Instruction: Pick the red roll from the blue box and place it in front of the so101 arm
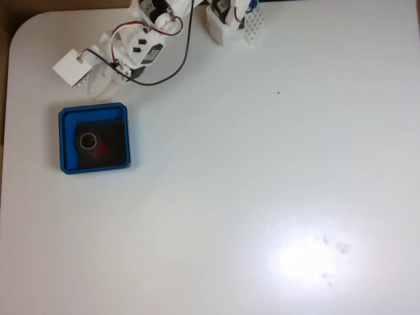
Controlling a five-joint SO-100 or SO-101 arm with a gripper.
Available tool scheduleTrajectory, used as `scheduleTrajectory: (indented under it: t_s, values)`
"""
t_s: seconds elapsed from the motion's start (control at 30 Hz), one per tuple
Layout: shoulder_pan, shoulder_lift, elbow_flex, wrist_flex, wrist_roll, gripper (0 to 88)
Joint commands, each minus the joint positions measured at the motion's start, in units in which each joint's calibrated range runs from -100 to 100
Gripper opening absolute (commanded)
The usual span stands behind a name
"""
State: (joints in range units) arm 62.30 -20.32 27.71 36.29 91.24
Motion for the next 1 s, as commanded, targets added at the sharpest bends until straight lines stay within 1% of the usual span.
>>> scheduleTrajectory:
  t_s: [0.0, 0.2, 0.53, 0.6, 0.77, 0.97]
  values:
    - [-0.5, 6.6, -12.3, -0.5, -0.3, 0.7]
    - [-1.9, 18.1, -23.7, -0.5, -0.3, 0.8]
    - [-2.5, 33.4, -32.9, -0.5, -0.3, 1.0]
    - [-2.5, 35.6, -34.9, -0.5, -0.3, 2.0]
    - [-2.3, 39.7, -37.8, -0.4, 0.1, 8.0]
    - [-2.4, 40.5, -37.2, 0.1, -0.1, 9.4]
